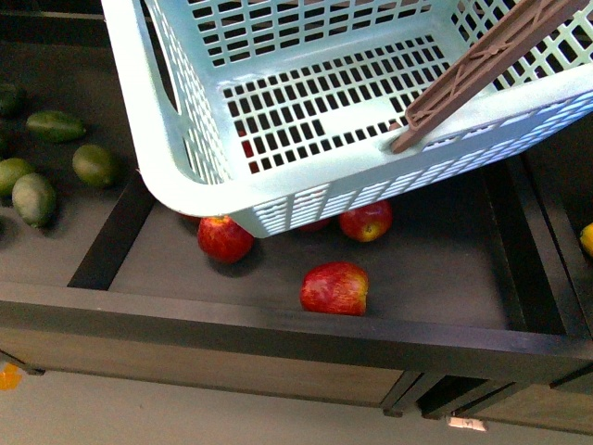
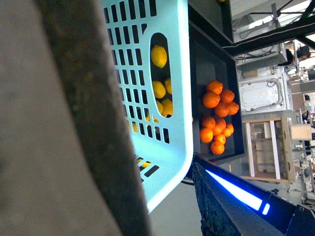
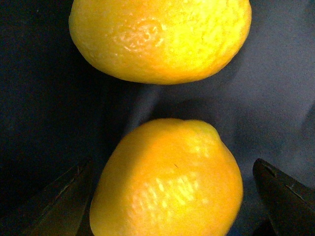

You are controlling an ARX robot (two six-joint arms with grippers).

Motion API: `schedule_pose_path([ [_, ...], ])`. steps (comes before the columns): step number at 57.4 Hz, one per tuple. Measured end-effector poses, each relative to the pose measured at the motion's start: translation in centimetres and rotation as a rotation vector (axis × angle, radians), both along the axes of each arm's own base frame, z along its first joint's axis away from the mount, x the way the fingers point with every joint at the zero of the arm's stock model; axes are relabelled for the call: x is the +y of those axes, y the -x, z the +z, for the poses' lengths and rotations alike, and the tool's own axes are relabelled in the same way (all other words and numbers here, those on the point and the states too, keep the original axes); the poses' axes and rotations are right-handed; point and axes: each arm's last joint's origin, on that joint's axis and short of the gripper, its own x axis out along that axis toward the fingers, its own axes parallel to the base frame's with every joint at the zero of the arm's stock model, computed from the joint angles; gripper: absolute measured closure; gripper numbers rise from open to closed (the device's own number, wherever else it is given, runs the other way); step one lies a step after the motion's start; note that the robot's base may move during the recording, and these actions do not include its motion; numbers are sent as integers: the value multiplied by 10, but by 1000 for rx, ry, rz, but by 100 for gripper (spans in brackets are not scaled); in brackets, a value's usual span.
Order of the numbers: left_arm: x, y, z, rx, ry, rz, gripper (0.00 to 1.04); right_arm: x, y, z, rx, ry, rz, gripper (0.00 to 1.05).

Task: Pick lemon and mango into basket

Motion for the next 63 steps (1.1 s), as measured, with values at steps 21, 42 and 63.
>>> schedule_pose_path([
  [21, 0, 0, 0, 0, 0, 1, 75, 3, -1, 0, -22, 0, 38, 39],
  [42, 0, 0, 0, 0, 0, 0, 75, -9, 31, 57, -196, 42, 111, 39],
  [63, 0, 0, 0, -1, -1, 2, 75, -18, 100, 206, -628, 259, 344, 39],
])
